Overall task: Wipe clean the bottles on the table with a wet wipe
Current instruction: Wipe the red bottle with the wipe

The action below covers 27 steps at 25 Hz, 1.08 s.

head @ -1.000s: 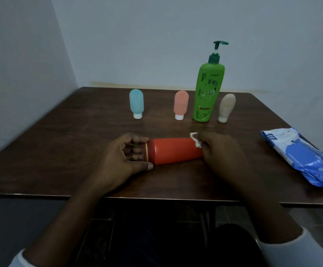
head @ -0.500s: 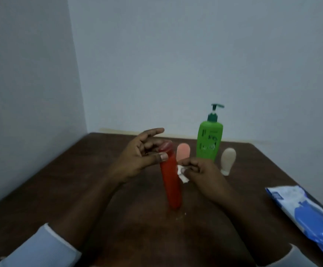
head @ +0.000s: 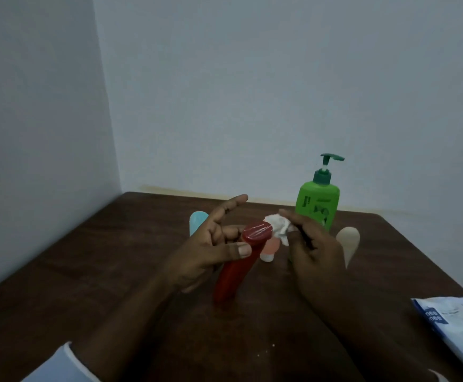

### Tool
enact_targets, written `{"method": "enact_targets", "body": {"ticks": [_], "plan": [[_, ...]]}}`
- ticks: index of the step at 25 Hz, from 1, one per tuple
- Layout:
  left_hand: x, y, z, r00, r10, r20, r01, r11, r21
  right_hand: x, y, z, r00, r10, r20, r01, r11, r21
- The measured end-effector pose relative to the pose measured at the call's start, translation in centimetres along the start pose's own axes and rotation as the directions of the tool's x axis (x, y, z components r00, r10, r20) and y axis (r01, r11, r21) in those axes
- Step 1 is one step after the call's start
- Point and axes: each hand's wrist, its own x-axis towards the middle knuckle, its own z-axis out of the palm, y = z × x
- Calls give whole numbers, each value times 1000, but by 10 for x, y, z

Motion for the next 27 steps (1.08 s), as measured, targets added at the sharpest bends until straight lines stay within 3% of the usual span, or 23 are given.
{"method": "enact_targets", "body": {"ticks": [3, 8, 10, 14, 16, 19, 24, 27], "plan": [[-2, -5, 4, 1000, -10, 27, 12, 998, -60, -4, -20, -9, 956, -292, -19, 290, 954, -74], [-3, -9, 12, 999, 34, 16, -31, 985, -171, -17, -37, -1, 767, -597, 233, 634, 762, -134], [-3, -8, 14, 999, 49, 9, -46, 977, -209, -10, -32, -4, 754, -595, 279, 646, 747, -155], [-4, -5, 13, 1000, 15, 4, -14, 970, -243, -3, -17, -16, 875, -432, 216, 473, 859, -197], [-5, -5, 14, 999, 21, 30, -12, 963, -267, -8, -24, -13, 854, -468, 229, 510, 840, -187], [-4, -6, 17, 999, 42, 23, -34, 962, -272, -12, -34, -7, 761, -564, 320, 624, 771, -126], [-2, -8, 14, 1000, 1, 19, 5, 953, -303, -1, -17, -17, 857, -455, 241, 502, 841, -199], [-2, -11, 16, 999, 20, 49, -4, 951, -310, -11, -27, -9, 797, -550, 249, 594, 789, -158]]}}
